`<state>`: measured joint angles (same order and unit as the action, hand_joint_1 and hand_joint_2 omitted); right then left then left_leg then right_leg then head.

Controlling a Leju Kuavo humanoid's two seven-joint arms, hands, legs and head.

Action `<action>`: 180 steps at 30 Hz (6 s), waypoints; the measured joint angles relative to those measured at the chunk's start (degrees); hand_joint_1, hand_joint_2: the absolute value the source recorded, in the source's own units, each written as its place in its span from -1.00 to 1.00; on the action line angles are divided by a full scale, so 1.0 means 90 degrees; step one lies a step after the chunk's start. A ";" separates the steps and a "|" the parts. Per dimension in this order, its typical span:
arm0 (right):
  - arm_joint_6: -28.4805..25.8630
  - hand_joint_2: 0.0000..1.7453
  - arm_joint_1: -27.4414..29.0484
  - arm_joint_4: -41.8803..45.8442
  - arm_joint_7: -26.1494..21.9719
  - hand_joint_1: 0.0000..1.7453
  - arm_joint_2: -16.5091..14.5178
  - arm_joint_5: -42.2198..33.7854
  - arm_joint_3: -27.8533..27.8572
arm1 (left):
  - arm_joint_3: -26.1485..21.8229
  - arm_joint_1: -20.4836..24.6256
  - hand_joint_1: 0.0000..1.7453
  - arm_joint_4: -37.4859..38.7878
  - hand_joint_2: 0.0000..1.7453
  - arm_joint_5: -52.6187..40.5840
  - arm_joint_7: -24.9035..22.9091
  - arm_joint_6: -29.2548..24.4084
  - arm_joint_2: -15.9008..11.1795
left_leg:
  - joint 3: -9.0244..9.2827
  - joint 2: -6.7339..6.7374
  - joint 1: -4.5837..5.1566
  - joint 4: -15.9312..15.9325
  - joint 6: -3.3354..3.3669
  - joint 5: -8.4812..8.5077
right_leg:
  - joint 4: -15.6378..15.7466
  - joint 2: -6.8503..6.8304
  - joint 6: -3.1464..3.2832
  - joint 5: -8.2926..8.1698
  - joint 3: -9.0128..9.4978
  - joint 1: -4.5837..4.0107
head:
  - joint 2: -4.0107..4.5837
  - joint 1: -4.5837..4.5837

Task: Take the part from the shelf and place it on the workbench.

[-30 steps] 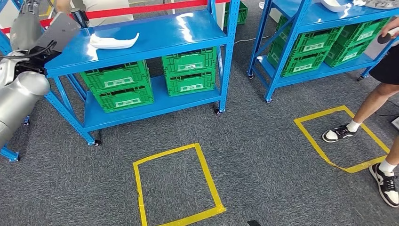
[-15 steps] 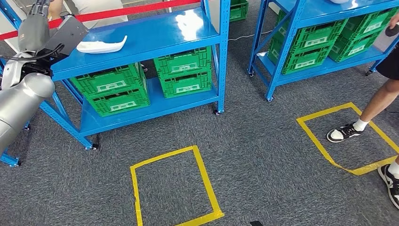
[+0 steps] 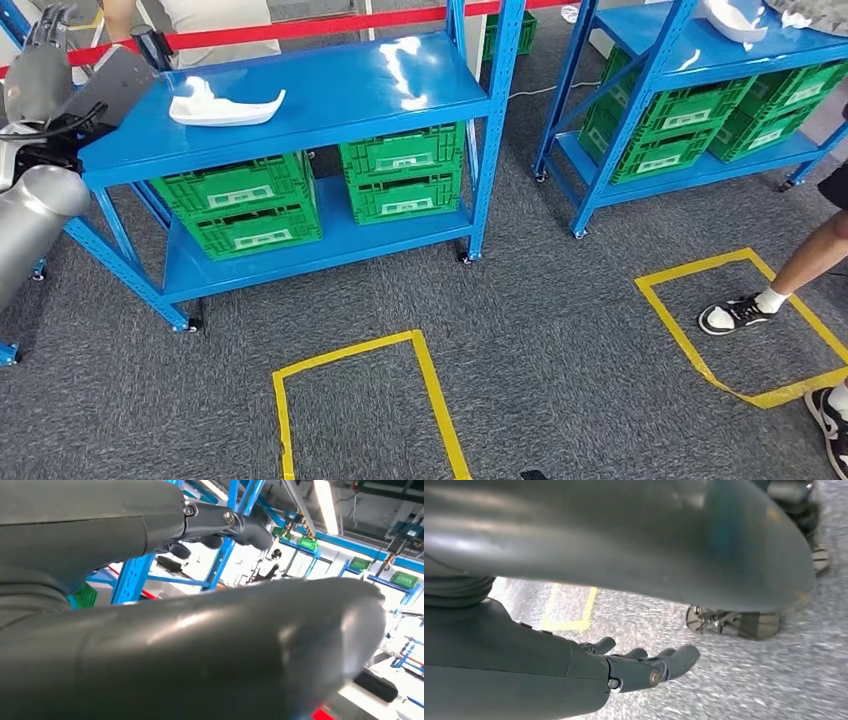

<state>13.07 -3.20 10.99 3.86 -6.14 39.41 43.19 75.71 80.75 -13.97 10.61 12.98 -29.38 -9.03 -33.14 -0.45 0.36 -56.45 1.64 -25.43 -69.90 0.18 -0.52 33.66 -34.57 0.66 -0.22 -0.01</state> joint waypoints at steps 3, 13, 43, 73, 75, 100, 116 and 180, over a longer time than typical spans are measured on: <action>-0.0004 -1.00 0.0024 0.0000 0.0033 -1.00 0.0002 0.0005 0.0000 | 0.0005 -0.0086 -1.00 0.0000 -1.00 -0.0005 0.0000 0.0007 -0.0002 | 0.0252 -0.0040 -0.0002 0.0003 -0.0020 -0.0227 | -0.0342 0.0001 -0.0041 0.0266 -0.0661 0.0000 | 0.0000 0.0000; -0.0005 -1.00 0.0064 -0.0010 0.0039 -1.00 0.0004 0.0022 0.0001 | 0.0019 -0.0126 -1.00 -0.0038 -1.00 -0.0092 -0.0015 0.0067 -0.0024 | 0.0433 -0.0053 0.0005 -0.0834 -0.0341 -0.0572 | 0.1283 -0.0022 0.0314 -0.1093 -0.0283 0.0000 | 0.0000 0.0053; -0.0004 -1.00 0.0101 -0.0022 0.0077 -1.00 0.0059 0.0131 0.0000 | 0.0035 -0.0496 -1.00 -0.0138 -1.00 -0.0250 0.0004 0.0575 -0.0428 | 0.0600 -0.0094 0.0070 -0.0570 -0.0275 -0.0741 | 0.1174 0.0118 0.0409 -0.1041 -0.0334 -0.0117 | 0.0000 0.0104; -0.0004 -1.00 0.0001 -0.0044 0.0159 -1.00 0.0080 0.0288 0.0050 | -0.2286 -0.1571 -1.00 -0.0842 1.00 -0.0423 0.1058 0.3580 -0.0786 | -0.0203 0.0004 0.0035 -0.0230 -0.0154 -0.0001 | 0.1233 0.0022 0.0232 -0.0741 0.0026 -0.0101 | 0.0000 0.0105; -0.0005 -1.00 0.0007 -0.0044 0.0162 -1.00 0.0080 0.0288 0.0054 | -0.2409 -0.1598 -1.00 -0.0891 1.00 -0.0447 0.1140 0.3709 -0.0801 | -0.0184 0.0007 0.0036 -0.0201 -0.0170 0.0013 | 0.1228 0.0028 0.0248 -0.0742 0.0026 -0.0106 | 0.0000 0.0106; -0.0004 -1.00 -0.0002 -0.0044 0.0176 -1.00 0.0084 0.0447 0.0266 | -0.3764 -0.2482 -1.00 -0.1272 1.00 -0.3296 0.1479 0.4250 -0.0685 | -0.0162 0.0010 0.0038 -0.0156 -0.0254 0.0037 | 0.1223 0.0029 0.0295 -0.0735 0.0026 -0.0084 | 0.0000 0.0106; -0.0005 -1.00 -0.0001 -0.0044 0.0190 -1.00 0.0084 0.0550 0.0319 | -0.3768 -0.2646 -1.00 -0.1084 1.00 -0.3919 0.1750 0.4918 -0.0751 | -0.0163 0.0010 0.0038 -0.0157 -0.0249 0.0033 | 0.1223 0.0029 0.0294 -0.0734 0.0025 -0.0085 | 0.0000 0.0106; -0.0004 -1.00 -0.0023 -0.0044 0.0239 -1.00 0.0084 0.0951 0.0415 | -0.3193 -0.2806 1.00 -0.0532 0.00 -0.5577 0.1183 0.4732 -0.0662 | -0.0148 0.0009 0.0039 -0.0157 -0.0249 0.0026 | 0.1224 0.0027 0.0291 -0.0731 0.0040 -0.0084 | 0.0000 0.0106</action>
<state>13.03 -3.40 10.60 6.02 -5.38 47.97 46.93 46.98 55.49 -18.76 -39.58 23.63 13.21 -14.99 -34.47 -0.37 0.71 -57.87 -0.61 -25.20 -58.89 0.42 2.10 27.08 -34.21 -0.09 -0.22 0.94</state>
